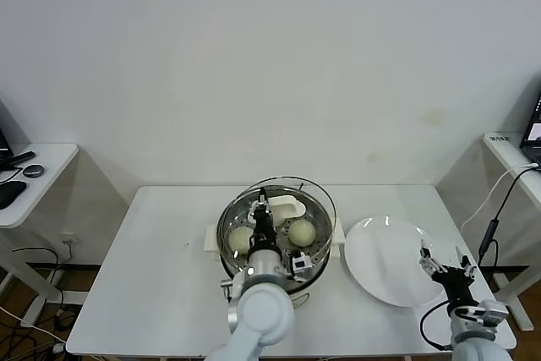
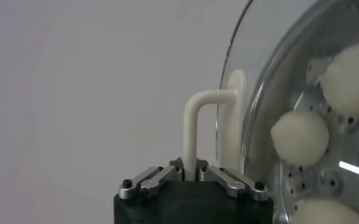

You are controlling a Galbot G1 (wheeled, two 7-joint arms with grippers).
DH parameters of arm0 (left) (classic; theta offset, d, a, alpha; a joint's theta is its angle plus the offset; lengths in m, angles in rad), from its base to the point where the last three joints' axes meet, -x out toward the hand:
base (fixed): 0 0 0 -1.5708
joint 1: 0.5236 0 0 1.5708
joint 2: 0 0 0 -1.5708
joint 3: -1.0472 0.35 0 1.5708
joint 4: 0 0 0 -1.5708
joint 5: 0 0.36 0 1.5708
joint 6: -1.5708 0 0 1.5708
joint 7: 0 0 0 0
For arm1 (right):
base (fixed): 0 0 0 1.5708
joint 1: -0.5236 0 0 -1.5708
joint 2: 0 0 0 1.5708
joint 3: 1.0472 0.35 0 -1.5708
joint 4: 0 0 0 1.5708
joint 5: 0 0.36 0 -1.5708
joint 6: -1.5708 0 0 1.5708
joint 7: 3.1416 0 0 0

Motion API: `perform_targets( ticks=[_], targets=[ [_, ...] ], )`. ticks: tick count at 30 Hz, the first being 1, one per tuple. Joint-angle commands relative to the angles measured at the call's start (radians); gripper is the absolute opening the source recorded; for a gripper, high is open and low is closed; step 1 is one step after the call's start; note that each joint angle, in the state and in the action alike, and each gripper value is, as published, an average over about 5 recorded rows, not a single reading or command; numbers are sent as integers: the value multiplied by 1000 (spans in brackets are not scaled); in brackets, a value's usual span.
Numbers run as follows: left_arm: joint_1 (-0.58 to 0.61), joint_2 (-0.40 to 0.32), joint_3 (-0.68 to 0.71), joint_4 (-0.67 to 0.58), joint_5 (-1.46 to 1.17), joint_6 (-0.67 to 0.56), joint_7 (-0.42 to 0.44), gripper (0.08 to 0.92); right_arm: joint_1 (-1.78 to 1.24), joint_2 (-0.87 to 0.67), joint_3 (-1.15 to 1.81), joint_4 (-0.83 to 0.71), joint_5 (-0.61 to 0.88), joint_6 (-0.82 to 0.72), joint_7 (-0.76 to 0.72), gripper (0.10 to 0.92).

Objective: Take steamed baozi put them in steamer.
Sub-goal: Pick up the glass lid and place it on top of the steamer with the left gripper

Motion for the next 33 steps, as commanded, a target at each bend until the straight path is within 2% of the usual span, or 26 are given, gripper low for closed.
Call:
perform_targets(
  ticks=[1,33],
  targets=[
    [-22,-25,53,89,65,3,-31,174,7,3,-2,-10,-5,1,0,823],
    [42,1,1,61,184,-2,-4,174,17,9,-15,-26,-16,5,-1,823]
  ],
)
